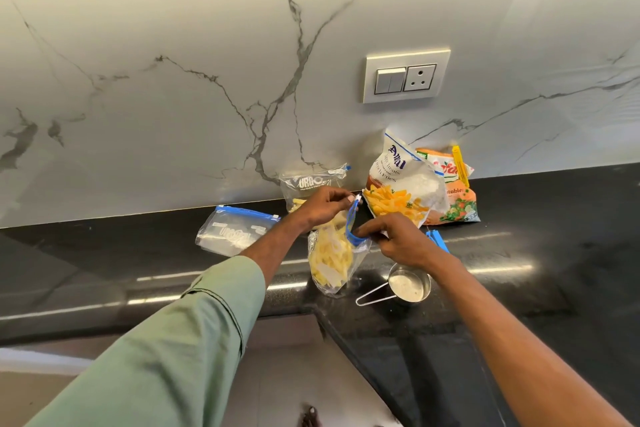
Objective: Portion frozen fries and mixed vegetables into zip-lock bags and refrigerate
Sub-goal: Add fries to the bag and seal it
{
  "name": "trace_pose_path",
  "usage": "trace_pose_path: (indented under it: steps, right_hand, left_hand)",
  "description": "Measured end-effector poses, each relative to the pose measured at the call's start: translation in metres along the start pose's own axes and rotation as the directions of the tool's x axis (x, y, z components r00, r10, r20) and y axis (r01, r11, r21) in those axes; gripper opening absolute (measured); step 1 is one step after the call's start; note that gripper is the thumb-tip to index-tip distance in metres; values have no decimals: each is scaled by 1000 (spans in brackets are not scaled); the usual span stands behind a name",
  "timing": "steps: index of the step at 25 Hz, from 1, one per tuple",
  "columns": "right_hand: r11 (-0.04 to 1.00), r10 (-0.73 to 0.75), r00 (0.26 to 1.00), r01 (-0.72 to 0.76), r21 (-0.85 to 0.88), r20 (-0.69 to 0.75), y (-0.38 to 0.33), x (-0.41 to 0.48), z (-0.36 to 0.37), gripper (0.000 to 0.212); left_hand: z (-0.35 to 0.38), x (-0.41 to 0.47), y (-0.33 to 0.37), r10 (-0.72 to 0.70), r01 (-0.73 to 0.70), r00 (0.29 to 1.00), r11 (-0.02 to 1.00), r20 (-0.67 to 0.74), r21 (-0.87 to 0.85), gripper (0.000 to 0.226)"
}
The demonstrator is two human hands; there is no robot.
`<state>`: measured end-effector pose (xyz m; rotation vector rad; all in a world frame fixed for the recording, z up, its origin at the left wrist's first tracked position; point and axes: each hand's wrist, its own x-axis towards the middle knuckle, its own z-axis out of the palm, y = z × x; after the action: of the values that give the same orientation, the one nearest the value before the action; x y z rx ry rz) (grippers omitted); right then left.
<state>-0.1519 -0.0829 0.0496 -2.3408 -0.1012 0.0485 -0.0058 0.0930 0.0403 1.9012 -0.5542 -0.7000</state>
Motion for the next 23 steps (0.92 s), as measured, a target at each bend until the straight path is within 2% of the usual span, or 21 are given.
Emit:
trace_pose_path:
  steps: [2, 4, 6, 7, 9, 11, 13, 15, 17, 19, 21, 23]
  right_hand:
    - [995, 94, 996, -94, -17, 9, 0, 1, -9, 56]
    - [969, 228, 968, -215, 119, -105, -4, 7, -17, 57]
    - [914, 326, 896, -216, 344, -302, -20, 21, -16, 31]
    - [903, 334, 869, -185, 388, -364, -33, 28, -12, 16]
    - [940, 263, 863, -129, 316, -430, -52, 43, 2, 25]
    - [969, 197, 857, -96, 227, -475, -62, 55, 15, 17]
    - [973, 175, 868, -80, 217, -464, -62, 64, 22, 13]
    - [980, 138, 897, -63, 188, -419, -63, 67, 28, 20]
    - [994, 72, 902, -32, 101, -425, -64, 68, 35, 24]
    - [1000, 5, 869, -2, 7, -495, -70, 67, 41, 26]
    - [1000, -20, 854, 28, 8, -520, -70, 69, 42, 26]
    - [998, -27, 894, 51, 43, -447, -69, 71, 39, 29]
  left_hand:
    - [3, -3, 1, 61, -58, 988, 998, -144, 25, 17]
    - [4, -8, -1, 113, -114, 955, 993, -276, 13, 17]
    - [4, -14, -1, 120, -139, 914, 990, -387, -22, 16]
    - [6, -19, 0, 117, -141, 899, 990, -423, -25, 16]
    - [11, -30, 5, 121, -155, 884, 987, -452, -40, 19]
    - [15, -40, 7, 125, -183, 875, 980, -468, -81, 18]
    - [13, -49, 3, 93, -183, 860, 974, -502, -133, 12]
    - [7, -56, -2, 54, -164, 840, 974, -540, -158, 12]
    - [1, -62, -5, 52, -136, 819, 985, -571, -105, 19]
    - [-6, -65, -6, 78, -132, 790, 990, -608, -44, 18]
    - [-13, -68, -6, 80, -144, 785, 988, -614, -55, 14]
    - [-18, -73, -4, 96, -166, 812, 984, -576, -69, 12]
